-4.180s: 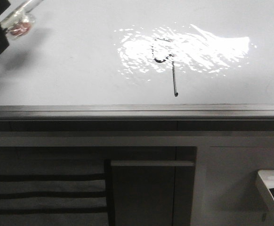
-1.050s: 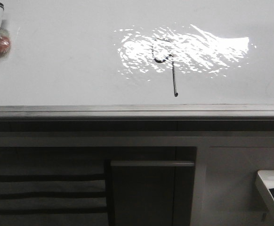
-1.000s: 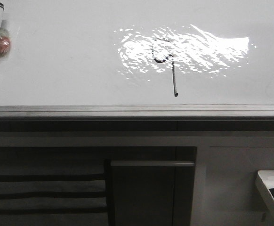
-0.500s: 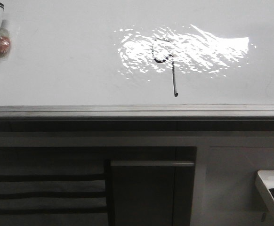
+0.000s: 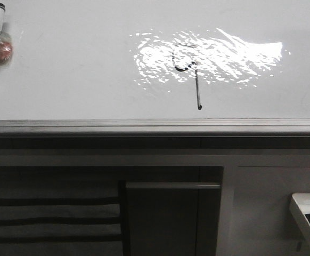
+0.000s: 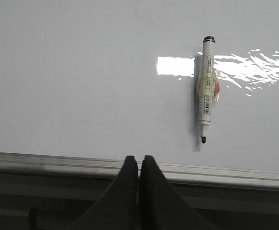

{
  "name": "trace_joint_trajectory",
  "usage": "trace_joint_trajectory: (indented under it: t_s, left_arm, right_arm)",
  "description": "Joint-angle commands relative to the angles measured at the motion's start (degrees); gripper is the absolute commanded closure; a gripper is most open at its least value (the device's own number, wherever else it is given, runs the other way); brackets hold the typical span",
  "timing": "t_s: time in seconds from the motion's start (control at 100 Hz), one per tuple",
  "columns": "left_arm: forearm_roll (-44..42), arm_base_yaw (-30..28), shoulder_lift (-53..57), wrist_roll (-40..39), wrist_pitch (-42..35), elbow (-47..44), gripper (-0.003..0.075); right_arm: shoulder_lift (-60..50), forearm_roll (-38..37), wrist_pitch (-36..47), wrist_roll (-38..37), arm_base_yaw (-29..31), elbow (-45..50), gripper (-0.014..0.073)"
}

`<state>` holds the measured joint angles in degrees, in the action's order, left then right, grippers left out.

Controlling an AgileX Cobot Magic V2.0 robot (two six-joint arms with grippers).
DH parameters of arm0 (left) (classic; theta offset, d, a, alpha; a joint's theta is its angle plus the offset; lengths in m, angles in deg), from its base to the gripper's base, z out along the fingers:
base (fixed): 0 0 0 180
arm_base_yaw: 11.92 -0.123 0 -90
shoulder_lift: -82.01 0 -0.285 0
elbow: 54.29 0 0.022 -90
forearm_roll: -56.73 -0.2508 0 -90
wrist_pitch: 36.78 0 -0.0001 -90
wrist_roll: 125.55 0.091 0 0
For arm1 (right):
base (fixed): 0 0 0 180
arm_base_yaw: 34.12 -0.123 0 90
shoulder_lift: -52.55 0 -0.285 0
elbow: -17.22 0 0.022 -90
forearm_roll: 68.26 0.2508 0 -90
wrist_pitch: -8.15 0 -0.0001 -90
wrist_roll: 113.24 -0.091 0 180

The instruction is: Write number 9 on whiteboard

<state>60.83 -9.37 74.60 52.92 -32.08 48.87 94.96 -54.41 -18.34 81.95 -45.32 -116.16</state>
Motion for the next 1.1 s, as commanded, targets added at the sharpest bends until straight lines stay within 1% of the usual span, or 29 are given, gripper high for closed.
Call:
trace_joint_trajectory:
  t_s: [0.0,0.11,0.27,0.34,0.51,0.57,0.95,0.97,1.0,1.03,1.05,1.06,1.09]
  left_arm:
    - [0.60,-0.02,0.67,-0.57,-4.70,-1.71,0.0741]
    - [0.60,-0.02,0.67,-0.57,-4.70,-1.71,0.0741]
    - [0.60,-0.02,0.67,-0.57,-4.70,-1.71,0.0741]
    - [0.60,-0.02,0.67,-0.57,-4.70,-1.71,0.0741]
    - [0.60,-0.02,0.67,-0.57,-4.70,-1.71,0.0741]
    - [0.60,-0.02,0.67,-0.57,-4.70,-1.71,0.0741]
    - [0.60,-0.02,0.67,-0.57,-4.70,-1.71,0.0741]
    - [0.60,-0.02,0.67,-0.57,-4.70,-1.71,0.0741]
    - [0.60,-0.02,0.67,-0.57,-4.70,-1.71,0.0741]
    - [0.60,-0.02,0.67,-0.57,-4.70,-1.71,0.0741]
    - [0.60,-0.02,0.67,-0.57,-4.70,-1.71,0.0741]
    - [0.60,-0.02,0.67,-0.57,-4.70,-1.71,0.0741]
    - [0.60,-0.02,0.67,-0.57,-4.70,-1.71,0.0741]
  right_arm:
    - [-3.17,0.10,5.39,0.41,1.09,0.99,0.0666]
    - [-9.95,-0.02,13.46,0.41,3.70,8.25,0.0666]
    - [-21.71,2.43,23.82,0.33,7.34,19.83,0.0666]
    - [-26.31,3.21,26.49,0.33,8.56,24.41,0.0666]
    - [-35.54,4.06,27.54,0.33,10.34,32.80,0.0666]
    - [-36.25,4.48,25.24,0.33,10.74,32.70,0.0666]
    - [-36.17,5.10,28.71,-0.48,10.98,32.81,0.0666]
    - [-36.17,4.05,28.83,-1.78,10.98,32.81,0.0666]
    - [-36.17,0.11,29.54,-5.70,10.98,32.81,0.0666]
    - [-36.17,-7.58,30.30,-13.32,10.98,32.81,0.0666]
    - [-36.17,-10.89,30.64,-16.45,10.98,32.81,0.0666]
    - [-36.17,-13.85,30.79,-19.23,10.98,32.81,0.0666]
    - [-36.17,-17.80,31.34,-22.74,10.98,32.81,0.0666]
